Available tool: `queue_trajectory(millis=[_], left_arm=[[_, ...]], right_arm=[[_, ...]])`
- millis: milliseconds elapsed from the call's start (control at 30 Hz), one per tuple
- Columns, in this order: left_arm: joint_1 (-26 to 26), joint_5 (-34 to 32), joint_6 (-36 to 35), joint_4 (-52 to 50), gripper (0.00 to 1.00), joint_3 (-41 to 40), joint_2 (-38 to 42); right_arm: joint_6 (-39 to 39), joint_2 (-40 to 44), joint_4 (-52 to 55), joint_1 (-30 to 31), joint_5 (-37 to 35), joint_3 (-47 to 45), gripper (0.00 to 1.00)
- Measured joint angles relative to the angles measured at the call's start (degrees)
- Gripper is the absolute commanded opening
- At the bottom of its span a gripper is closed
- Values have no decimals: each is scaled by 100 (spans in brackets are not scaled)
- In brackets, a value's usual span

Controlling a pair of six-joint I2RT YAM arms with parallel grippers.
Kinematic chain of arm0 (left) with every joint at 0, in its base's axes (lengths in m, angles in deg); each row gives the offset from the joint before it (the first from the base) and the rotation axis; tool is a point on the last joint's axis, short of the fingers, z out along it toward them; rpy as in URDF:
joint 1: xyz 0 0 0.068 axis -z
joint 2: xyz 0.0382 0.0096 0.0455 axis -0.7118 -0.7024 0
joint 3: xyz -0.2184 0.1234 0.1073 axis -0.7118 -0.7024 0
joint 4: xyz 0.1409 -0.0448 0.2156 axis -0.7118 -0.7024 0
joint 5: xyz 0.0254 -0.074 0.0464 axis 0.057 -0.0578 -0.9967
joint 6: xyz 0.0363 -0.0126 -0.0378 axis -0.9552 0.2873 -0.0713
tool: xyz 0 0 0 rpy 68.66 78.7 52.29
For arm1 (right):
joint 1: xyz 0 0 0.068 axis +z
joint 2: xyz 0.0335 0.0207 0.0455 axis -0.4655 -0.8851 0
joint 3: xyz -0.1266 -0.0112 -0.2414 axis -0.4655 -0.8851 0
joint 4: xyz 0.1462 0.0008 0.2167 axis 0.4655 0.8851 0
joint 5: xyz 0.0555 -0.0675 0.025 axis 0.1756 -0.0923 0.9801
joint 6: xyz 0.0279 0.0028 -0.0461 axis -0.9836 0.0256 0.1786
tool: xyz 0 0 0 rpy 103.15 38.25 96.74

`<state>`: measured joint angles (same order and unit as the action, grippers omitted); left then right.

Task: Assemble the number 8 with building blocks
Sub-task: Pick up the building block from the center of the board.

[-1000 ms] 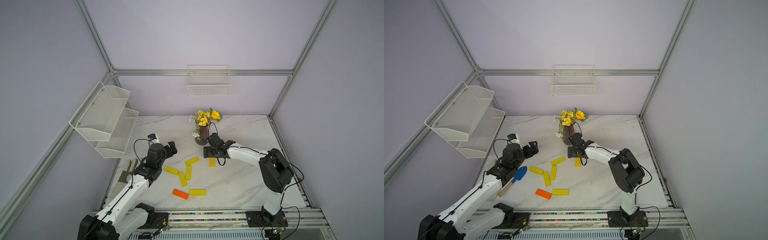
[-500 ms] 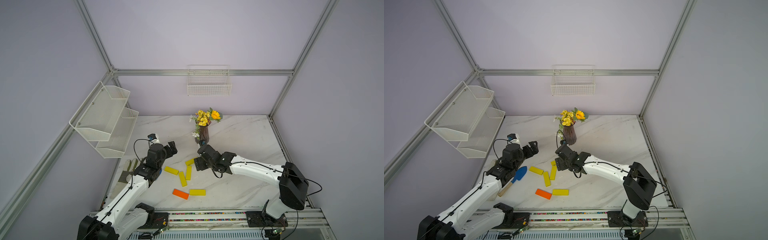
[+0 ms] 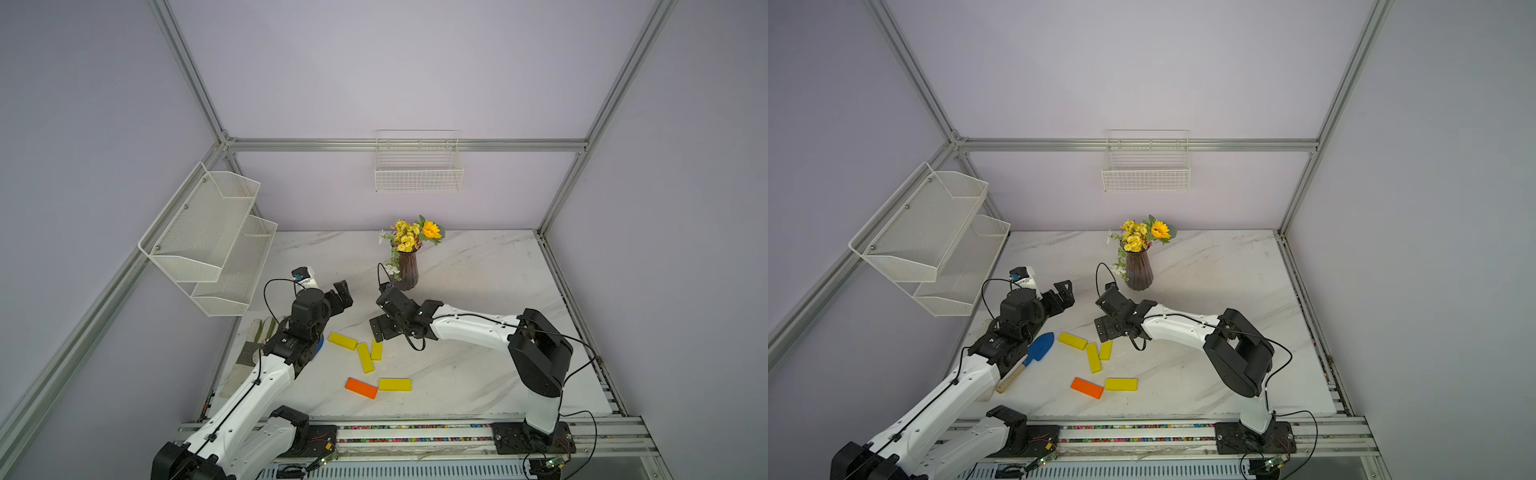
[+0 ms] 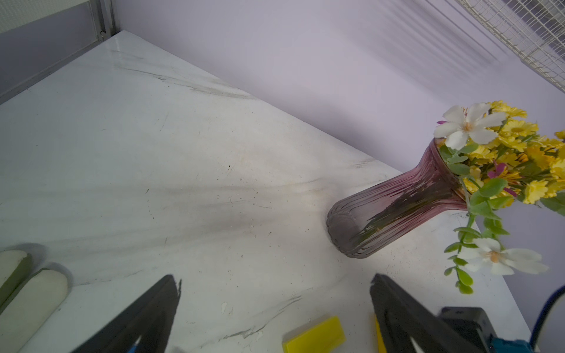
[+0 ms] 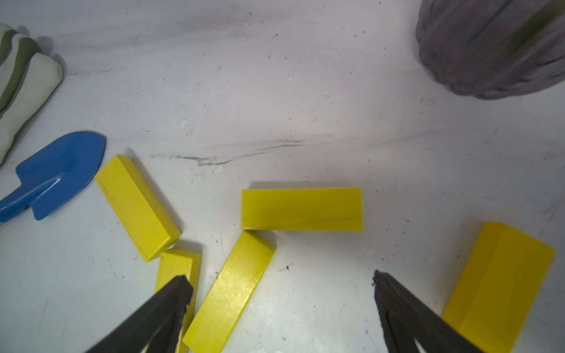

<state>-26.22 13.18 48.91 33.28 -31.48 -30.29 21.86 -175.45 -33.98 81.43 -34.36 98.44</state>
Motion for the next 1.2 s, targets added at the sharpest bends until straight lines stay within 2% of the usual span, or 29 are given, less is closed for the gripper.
queue_trajectory(millis=[133, 300, 400, 500, 700, 967, 1200], left_arm=[[4, -2, -31, -2, 100, 0, -2], [4, 0, -39, -2, 100, 0, -2], [4, 2, -39, 0, 100, 0, -17], [4, 17, -42, 2, 100, 0, -87], [7, 87, -37, 4, 100, 0, -199], [15, 118, -33, 9, 100, 0, -39], [15, 116, -35, 9, 100, 0, 50]], right_arm=[[160, -199, 92, 0, -98, 330, 96], [258, -114, 59, 7, -42, 168, 85], [391, 363, 72, 70, 166, -514, 81], [566, 1001, 282, 348, 315, -1025, 81], [1038, 1729, 815, 901, 909, -1027, 77], [1711, 1134, 1762, 1108, 1126, -852, 73], [2168, 929, 1961, 1320, 1099, -822, 73]])
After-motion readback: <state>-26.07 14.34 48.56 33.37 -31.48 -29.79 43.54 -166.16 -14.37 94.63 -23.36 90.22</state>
